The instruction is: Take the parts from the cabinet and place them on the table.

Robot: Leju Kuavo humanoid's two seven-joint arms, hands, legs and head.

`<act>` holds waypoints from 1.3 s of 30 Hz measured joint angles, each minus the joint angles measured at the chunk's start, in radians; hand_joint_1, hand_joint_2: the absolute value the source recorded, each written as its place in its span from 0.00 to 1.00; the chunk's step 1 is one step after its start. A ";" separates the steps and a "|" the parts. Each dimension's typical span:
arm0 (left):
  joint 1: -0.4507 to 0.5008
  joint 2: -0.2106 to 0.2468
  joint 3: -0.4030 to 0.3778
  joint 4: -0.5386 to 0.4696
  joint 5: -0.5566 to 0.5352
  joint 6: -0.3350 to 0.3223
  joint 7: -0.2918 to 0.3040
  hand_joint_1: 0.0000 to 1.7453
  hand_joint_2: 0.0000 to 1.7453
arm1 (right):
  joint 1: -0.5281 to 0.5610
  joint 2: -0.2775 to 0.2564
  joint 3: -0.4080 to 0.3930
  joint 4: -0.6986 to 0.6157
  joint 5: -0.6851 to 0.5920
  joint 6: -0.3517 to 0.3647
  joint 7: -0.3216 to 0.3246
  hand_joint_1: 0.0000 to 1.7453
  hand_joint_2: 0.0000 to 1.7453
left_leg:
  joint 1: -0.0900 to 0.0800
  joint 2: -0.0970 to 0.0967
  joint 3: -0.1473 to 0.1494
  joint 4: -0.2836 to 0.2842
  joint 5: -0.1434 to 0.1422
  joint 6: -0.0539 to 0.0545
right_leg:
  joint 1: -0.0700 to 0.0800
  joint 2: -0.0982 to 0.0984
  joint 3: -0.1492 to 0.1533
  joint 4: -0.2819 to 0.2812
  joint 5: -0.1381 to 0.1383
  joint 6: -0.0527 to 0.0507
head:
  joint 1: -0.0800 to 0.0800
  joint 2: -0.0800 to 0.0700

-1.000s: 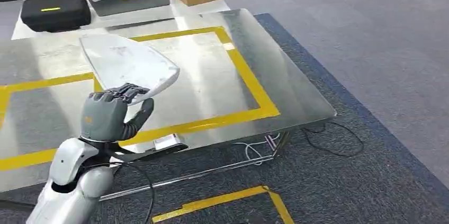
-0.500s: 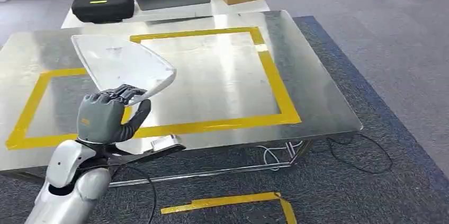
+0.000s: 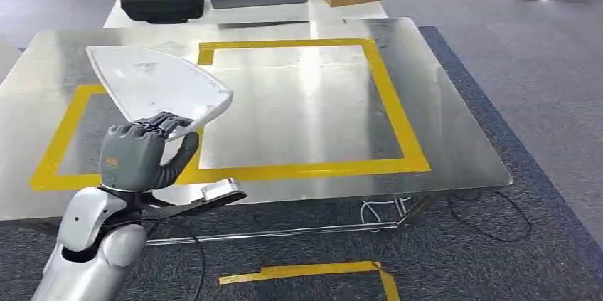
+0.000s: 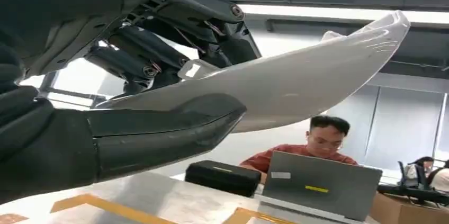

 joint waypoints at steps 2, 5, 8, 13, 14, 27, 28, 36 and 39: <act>0.001 0.000 0.000 -0.001 -0.003 0.000 0.000 1.00 1.00 | 0.001 0.000 -0.001 0.000 -0.009 0.000 0.007 0.00 0.00 | -0.001 0.000 0.000 0.000 -0.001 0.001 | -0.001 0.000 0.000 0.000 0.000 0.004 | 0.000 0.000; 0.005 0.000 0.001 -0.006 -0.010 -0.002 0.000 1.00 1.00 | 0.004 -0.001 -0.007 0.000 -0.026 -0.001 0.008 0.00 0.00 | 0.000 0.000 0.000 0.000 -0.001 0.002 | -0.001 0.000 0.000 -0.001 0.000 0.006 | 0.000 0.000; 0.013 0.000 0.001 -0.016 -0.015 -0.006 0.002 1.00 1.00 | 0.009 -0.003 -0.029 0.000 -0.058 0.008 0.005 0.00 0.00 | 0.000 0.000 0.000 0.000 0.000 0.004 | 0.000 0.000 0.000 0.000 0.000 0.006 | 0.000 0.000; 0.018 0.000 0.001 -0.026 -0.024 -0.022 0.003 1.00 1.00 | 0.014 -0.008 -0.076 0.000 -0.121 0.037 0.037 0.00 0.00 | 0.001 0.000 0.001 0.000 0.001 0.003 | 0.001 0.000 0.000 0.000 0.000 0.006 | 0.000 0.000; 0.018 -0.002 0.001 -0.027 -0.026 -0.026 0.003 1.00 1.00 | 0.014 -0.009 -0.087 0.000 -0.125 0.047 0.069 0.00 0.00 | 0.002 0.000 0.001 0.000 0.001 0.003 | 0.001 0.000 0.000 0.000 0.000 0.006 | 0.000 0.000; -0.007 -0.030 0.001 -0.027 -0.004 -0.074 0.000 1.00 1.00 | 0.016 -0.014 -0.184 0.000 -0.166 0.110 0.377 0.00 0.00 | 0.002 0.001 0.001 0.000 0.001 0.003 | 0.002 0.001 -0.001 0.000 -0.001 0.006 | 0.000 0.000; -0.007 -0.030 0.001 -0.027 -0.002 -0.074 0.000 1.00 1.00 | 0.016 -0.014 -0.189 0.000 -0.167 0.113 0.377 0.00 0.00 | 0.002 0.001 0.001 0.000 0.001 0.003 | 0.002 0.001 -0.001 0.000 -0.001 0.006 | 0.000 0.000; -0.007 -0.033 0.001 -0.027 -0.001 -0.074 0.000 1.00 1.00 | 0.016 -0.014 -0.204 0.000 -0.169 0.114 0.380 0.00 0.00 | 0.002 0.001 0.001 0.000 0.001 0.003 | 0.002 0.001 -0.001 0.001 -0.001 0.006 | 0.000 0.000; -0.008 -0.035 0.001 -0.026 0.009 -0.085 0.000 1.00 1.00 | 0.015 -0.014 -0.211 0.000 -0.178 0.119 0.386 0.00 0.00 | 0.002 0.001 0.001 0.000 0.001 0.003 | 0.002 0.001 -0.001 0.001 -0.001 0.006 | 0.000 0.000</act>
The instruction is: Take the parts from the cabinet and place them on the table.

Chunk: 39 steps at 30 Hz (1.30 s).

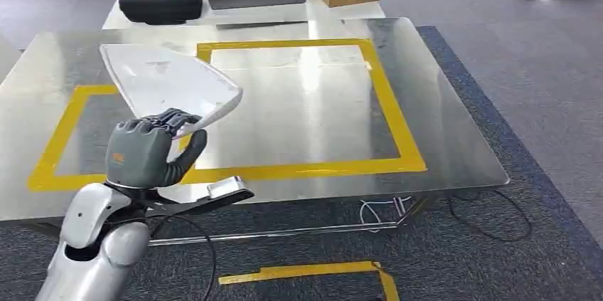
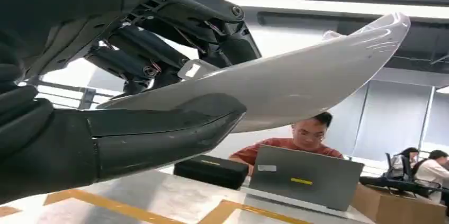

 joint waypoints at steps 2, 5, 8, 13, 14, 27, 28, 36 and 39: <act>-0.003 0.000 0.003 0.007 0.001 -0.014 0.005 1.00 1.00 | -0.001 0.000 -0.006 0.000 -0.001 0.001 -0.003 0.00 0.00 | 0.000 0.000 0.000 0.000 0.000 0.000 | 0.000 0.000 0.000 0.000 0.000 0.000 | 0.000 0.000; -0.020 0.000 0.026 0.045 -0.023 -0.023 0.038 1.00 1.00 | -0.001 0.000 -0.007 0.000 0.007 0.009 -0.017 0.00 0.00 | 0.000 0.000 0.000 0.000 0.000 0.000 | 0.000 0.000 0.000 0.000 0.000 0.000 | 0.000 0.000; -0.049 0.000 0.074 0.130 -0.036 -0.016 0.056 1.00 1.00 | -0.001 0.000 -0.006 0.000 0.020 0.018 -0.030 0.00 0.00 | 0.000 0.000 0.000 0.000 0.001 0.000 | 0.000 0.001 0.000 0.000 0.000 0.000 | 0.000 0.000; -0.111 0.010 0.180 0.331 -0.102 0.029 0.089 1.00 1.00 | -0.001 0.000 -0.005 0.000 0.051 0.036 -0.046 0.00 0.00 | 0.000 0.000 0.000 0.000 0.001 0.000 | 0.000 0.001 0.000 0.000 0.000 0.000 | 0.000 0.000; -0.124 0.014 0.200 0.375 -0.115 0.044 0.093 1.00 1.00 | -0.002 0.000 -0.004 0.000 0.057 0.038 -0.047 0.00 0.00 | 0.000 0.000 0.000 0.000 0.001 -0.001 | 0.000 0.001 0.000 0.001 0.000 0.000 | 0.000 0.000; -0.194 0.053 0.310 0.657 -0.178 0.122 0.105 1.00 1.00 | -0.001 0.000 0.013 0.000 0.080 0.059 -0.055 0.00 0.00 | 0.000 0.000 0.000 0.000 0.001 -0.001 | 0.000 0.001 0.000 0.001 0.000 0.000 | 0.000 0.000; -0.197 0.055 0.314 0.669 -0.181 0.126 0.105 1.00 1.00 | -0.001 0.000 0.014 0.000 0.081 0.064 -0.056 0.00 0.00 | 0.000 0.000 0.000 0.000 0.001 -0.001 | 0.000 0.001 0.000 0.001 0.000 0.000 | 0.000 0.000; -0.209 0.071 0.315 0.742 -0.221 0.192 0.084 1.00 1.00 | -0.001 0.000 0.021 0.000 0.090 0.060 -0.068 0.00 0.00 | 0.000 0.000 0.000 0.000 0.001 -0.001 | 0.000 0.001 0.000 0.001 0.000 0.000 | 0.000 0.000; -0.207 0.079 0.309 0.753 -0.223 0.235 0.050 0.00 1.00 | -0.001 0.000 0.023 0.000 0.097 0.073 -0.072 0.00 0.00 | 0.000 0.000 0.000 0.000 0.001 -0.001 | 0.000 0.001 0.000 0.001 0.000 0.000 | 0.000 0.000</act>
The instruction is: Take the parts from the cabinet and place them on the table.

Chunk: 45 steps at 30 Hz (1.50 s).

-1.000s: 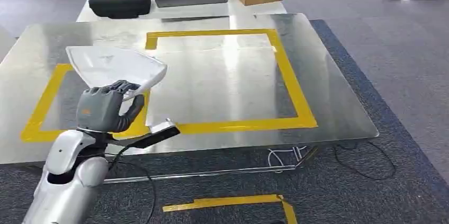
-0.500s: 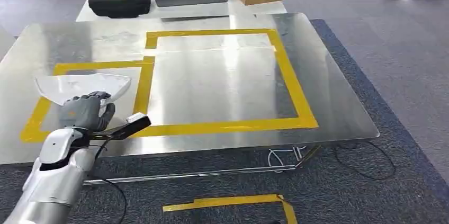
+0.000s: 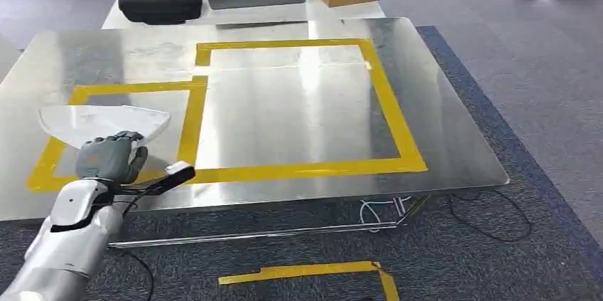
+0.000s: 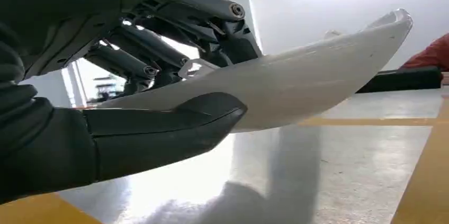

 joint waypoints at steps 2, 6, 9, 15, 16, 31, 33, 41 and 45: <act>0.001 0.007 -0.012 0.004 0.003 0.029 -0.021 0.00 1.00 | 0.000 0.000 0.002 0.000 0.003 0.003 -0.003 0.00 0.00 | 0.000 0.000 0.000 0.000 0.000 0.000 | 0.000 0.000 0.000 0.000 0.000 0.000 | 0.000 0.000; 0.004 0.023 -0.035 0.011 0.074 0.050 -0.076 0.00 0.00 | 0.001 0.000 0.011 0.000 0.005 -0.005 -0.010 0.00 0.00 | 0.000 0.000 0.000 0.000 0.000 0.000 | 0.000 0.000 0.000 0.000 0.000 0.000 | 0.000 0.000; 0.006 0.034 -0.051 0.015 0.129 0.056 -0.111 0.00 0.00 | 0.001 0.000 0.015 0.000 0.006 -0.002 -0.015 0.00 0.00 | 0.000 0.000 0.000 0.000 0.000 0.000 | 0.000 0.000 0.000 0.000 0.000 0.000 | 0.000 0.000; 0.006 0.058 -0.096 0.020 0.193 0.117 -0.142 0.00 0.00 | 0.001 0.000 0.015 0.000 0.008 0.001 -0.014 0.00 0.00 | 0.000 0.000 0.000 0.000 0.000 0.000 | 0.000 0.000 0.000 0.000 0.000 0.000 | 0.000 0.000; 0.005 0.063 -0.105 0.021 0.198 0.125 -0.142 0.00 0.00 | 0.001 0.000 0.015 0.000 0.008 0.000 -0.013 0.00 0.00 | 0.000 0.000 0.000 0.000 0.000 0.000 | 0.000 0.000 0.000 0.000 0.000 0.000 | 0.000 0.000; 0.005 0.123 -0.146 0.024 0.329 0.197 -0.184 0.00 0.00 | 0.000 0.000 0.015 0.004 0.010 -0.014 0.009 0.00 0.00 | -0.007 0.000 0.000 0.004 -0.006 0.008 | -0.006 -0.001 0.001 -0.001 0.001 0.005 | 0.000 0.000; 0.005 0.132 -0.146 0.024 0.330 0.197 -0.185 0.00 0.00 | 0.000 0.000 0.015 0.005 0.011 -0.017 0.011 0.00 0.00 | -0.010 -0.001 -0.001 0.005 -0.008 0.013 | -0.007 -0.006 0.004 -0.004 0.001 0.009 | 0.000 0.000; 0.003 0.137 -0.162 0.025 0.340 0.202 -0.195 0.00 0.00 | 0.004 -0.003 0.015 0.008 0.011 -0.024 0.022 0.00 0.00 | 0.004 -0.028 0.005 -0.017 0.012 0.030 | -0.009 0.095 -0.141 0.316 -0.148 0.021 | 0.002 0.000; 0.001 0.137 -0.163 0.026 0.343 0.202 -0.195 0.00 0.00 | 0.002 -0.008 0.015 0.008 0.011 -0.024 0.023 0.00 0.00 | 0.008 -0.040 0.002 -0.006 0.012 0.016 | -0.015 0.096 -0.007 0.025 -0.006 0.021 | 0.003 0.000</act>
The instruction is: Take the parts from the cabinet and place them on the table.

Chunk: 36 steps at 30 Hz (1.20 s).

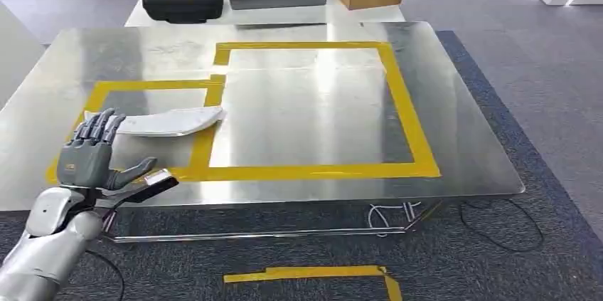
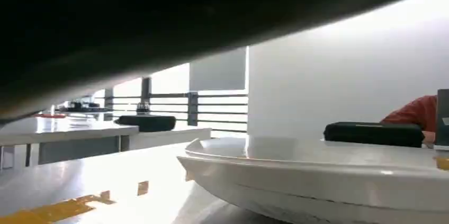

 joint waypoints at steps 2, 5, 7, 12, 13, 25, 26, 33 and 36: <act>-0.003 0.002 0.000 0.000 0.001 0.000 0.000 0.00 0.00 | -0.001 0.000 0.000 0.002 0.000 0.000 0.000 0.00 0.00 | -0.004 -0.006 -0.009 0.006 0.008 -0.016 | 0.006 0.004 0.011 -0.006 0.003 -0.010 | -0.002 0.000; -0.002 0.005 -0.001 0.001 0.006 0.002 0.000 0.00 0.00 | -0.001 -0.001 0.000 0.002 0.000 0.000 0.005 0.00 0.00 | -0.001 -0.008 -0.014 0.006 0.020 -0.034 | 0.007 0.003 0.001 -0.012 0.014 -0.033 | 0.000 0.000; -0.003 0.009 -0.002 0.003 0.008 0.002 -0.005 0.00 0.00 | -0.003 -0.001 0.000 0.003 0.000 -0.001 0.009 0.00 0.00 | 0.003 -0.009 -0.036 0.065 -0.055 -0.048 | 0.004 0.001 -0.013 -0.012 0.028 -0.052 | -0.005 0.000; -0.001 0.010 -0.002 0.014 0.019 0.002 -0.018 0.00 0.00 | -0.002 -0.003 0.000 0.003 -0.001 -0.001 0.023 0.00 0.00 | 0.008 -0.008 -0.078 0.298 -0.168 -0.056 | 0.012 -0.002 -0.061 -0.008 0.062 -0.059 | -0.006 0.000; -0.002 0.010 -0.002 0.015 0.020 0.002 -0.019 0.00 0.00 | -0.002 -0.003 0.000 0.003 -0.002 -0.001 0.025 0.00 0.00 | 0.007 -0.009 -0.036 0.237 -0.136 -0.052 | 0.014 -0.002 -0.069 -0.008 0.069 -0.058 | -0.006 0.000; -0.011 0.001 -0.002 0.023 0.036 0.004 -0.050 0.00 0.00 | -0.001 -0.018 0.000 0.003 -0.011 -0.007 0.048 0.00 0.00 | 0.001 -0.003 0.051 -0.043 -0.012 0.008 | 0.013 0.000 -0.180 0.250 -0.101 -0.009 | -0.002 0.000; -0.010 0.000 -0.002 0.027 0.036 0.004 -0.051 0.00 0.00 | 0.000 -0.019 0.000 0.003 -0.011 -0.010 0.048 0.00 0.00 | 0.001 -0.003 0.036 -0.042 -0.002 0.007 | 0.013 0.000 -0.184 0.294 -0.105 -0.006 | 0.000 0.000; -0.002 0.000 0.010 0.049 0.035 0.005 -0.060 0.00 0.00 | -0.005 -0.037 0.000 0.003 -0.016 -0.018 0.051 0.00 0.00 | -0.001 -0.004 -0.040 -0.003 0.047 -0.024 | 0.011 0.006 0.058 -0.030 -0.030 -0.012 | -0.002 0.000; 0.000 -0.001 0.017 0.057 0.035 0.005 -0.061 0.00 0.00 | -0.004 -0.039 -0.001 0.005 -0.016 -0.018 0.053 0.00 0.00 | 0.003 -0.005 -0.049 0.000 0.050 -0.038 | 0.008 -0.003 0.036 -0.028 -0.010 -0.040 | 0.000 0.000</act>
